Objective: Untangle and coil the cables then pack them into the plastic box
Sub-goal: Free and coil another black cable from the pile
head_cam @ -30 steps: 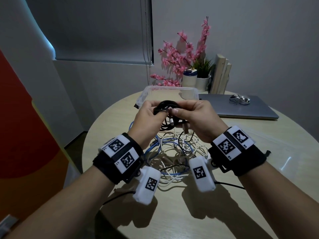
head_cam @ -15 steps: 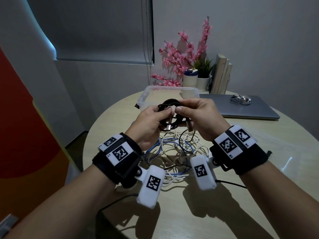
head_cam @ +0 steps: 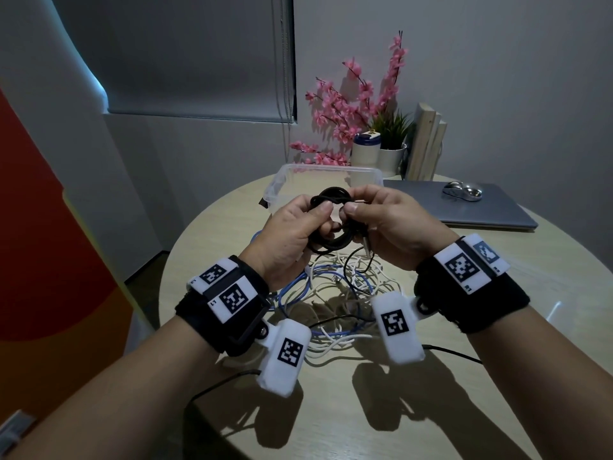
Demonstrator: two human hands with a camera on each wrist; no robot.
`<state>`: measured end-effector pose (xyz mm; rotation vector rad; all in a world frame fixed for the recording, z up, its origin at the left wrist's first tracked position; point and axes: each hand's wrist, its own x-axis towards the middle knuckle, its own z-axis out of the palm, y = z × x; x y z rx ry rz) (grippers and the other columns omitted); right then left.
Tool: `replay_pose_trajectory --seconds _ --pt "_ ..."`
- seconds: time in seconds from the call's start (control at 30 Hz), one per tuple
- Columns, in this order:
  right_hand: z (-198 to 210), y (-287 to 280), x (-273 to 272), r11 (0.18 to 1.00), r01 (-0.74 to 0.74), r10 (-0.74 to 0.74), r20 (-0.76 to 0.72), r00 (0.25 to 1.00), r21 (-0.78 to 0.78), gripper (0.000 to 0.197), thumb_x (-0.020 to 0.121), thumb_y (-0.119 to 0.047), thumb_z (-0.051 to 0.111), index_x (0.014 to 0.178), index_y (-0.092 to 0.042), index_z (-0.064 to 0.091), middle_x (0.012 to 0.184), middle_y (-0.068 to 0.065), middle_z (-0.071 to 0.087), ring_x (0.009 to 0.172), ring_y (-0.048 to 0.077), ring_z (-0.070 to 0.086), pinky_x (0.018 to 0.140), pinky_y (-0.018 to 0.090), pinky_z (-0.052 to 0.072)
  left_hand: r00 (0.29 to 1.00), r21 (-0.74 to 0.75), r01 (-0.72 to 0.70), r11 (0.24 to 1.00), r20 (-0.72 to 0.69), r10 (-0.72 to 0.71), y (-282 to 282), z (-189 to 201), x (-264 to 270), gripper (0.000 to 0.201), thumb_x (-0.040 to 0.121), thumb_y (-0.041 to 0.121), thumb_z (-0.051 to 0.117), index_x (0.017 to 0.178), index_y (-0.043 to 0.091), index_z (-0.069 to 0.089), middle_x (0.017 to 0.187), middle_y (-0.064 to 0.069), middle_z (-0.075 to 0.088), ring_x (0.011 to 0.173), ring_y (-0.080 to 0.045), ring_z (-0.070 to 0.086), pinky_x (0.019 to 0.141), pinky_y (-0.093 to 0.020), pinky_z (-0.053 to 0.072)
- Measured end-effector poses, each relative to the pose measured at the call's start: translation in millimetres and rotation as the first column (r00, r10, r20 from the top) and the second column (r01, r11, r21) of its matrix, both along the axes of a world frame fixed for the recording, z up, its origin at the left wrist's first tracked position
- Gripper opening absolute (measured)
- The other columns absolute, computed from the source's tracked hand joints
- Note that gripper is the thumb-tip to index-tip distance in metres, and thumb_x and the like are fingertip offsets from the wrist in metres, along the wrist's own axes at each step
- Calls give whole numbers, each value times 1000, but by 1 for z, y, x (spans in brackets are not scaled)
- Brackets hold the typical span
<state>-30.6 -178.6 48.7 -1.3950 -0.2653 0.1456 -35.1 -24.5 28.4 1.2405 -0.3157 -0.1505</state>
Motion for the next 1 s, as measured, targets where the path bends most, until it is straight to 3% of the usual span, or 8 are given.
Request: replay_pose_trajectory --seconds 0.13,0.23,0.37,0.5,0.67,0.87,0.93,1.0 --pt "6 -4 -3 998 -57 56 13 998 25 23 90 9 45 99 -9 57 68 4 63 61 13 55 58 24 39 995 117 -8 993 95 -3 -1 -3 0 10 99 14 43 106 8 48 66 2 45 53 -1 48 74 -26 45" --pt "7 -4 -4 995 -80 80 4 997 51 24 90 11 44 101 -7 57 71 7 61 60 11 56 57 19 47 987 262 -20 965 161 -23 -2 -3 -1 29 92 36 44 102 9 48 74 2 43 55 -1 43 69 -22 39" --pt "3 -3 -5 994 -98 98 5 995 39 21 91 8 45 102 -5 57 72 8 59 60 11 58 62 21 50 990 340 12 940 126 -58 -3 -1 -3 39 99 41 27 97 9 48 75 2 43 55 -3 39 69 -24 34" --pt "2 -4 -5 994 -105 105 8 994 29 21 91 11 44 102 -2 56 76 14 57 61 15 61 62 24 54 991 371 40 928 104 -84 -1 -2 -3 48 91 50 33 103 6 49 81 -10 39 52 -6 37 65 -26 31" --pt "3 -4 -1 993 -56 62 60 996 -105 22 82 5 60 102 -4 62 81 9 63 70 18 59 71 35 40 990 365 -83 927 140 34 1 2 4 35 97 39 40 81 10 50 50 -1 45 43 -5 41 60 -24 36" --pt "10 0 -3 963 -47 73 89 993 -266 22 91 6 50 99 -10 63 75 5 60 70 17 57 80 39 38 969 454 -227 862 195 152 2 8 5 40 95 43 47 72 12 51 40 4 44 37 -12 35 31 -15 26" --pt "8 -1 -4 957 -46 77 97 992 -286 23 92 3 50 99 -13 65 75 6 60 72 19 54 79 40 36 980 537 -175 825 176 94 3 11 4 44 96 47 43 70 12 51 42 2 44 36 -9 37 33 -15 29" --pt "7 0 -4 960 -48 79 102 992 -275 24 92 4 50 103 -11 66 74 5 61 71 16 53 75 35 40 995 549 -67 833 96 17 5 13 4 46 98 48 38 72 12 51 46 3 45 41 -7 39 48 -19 35"
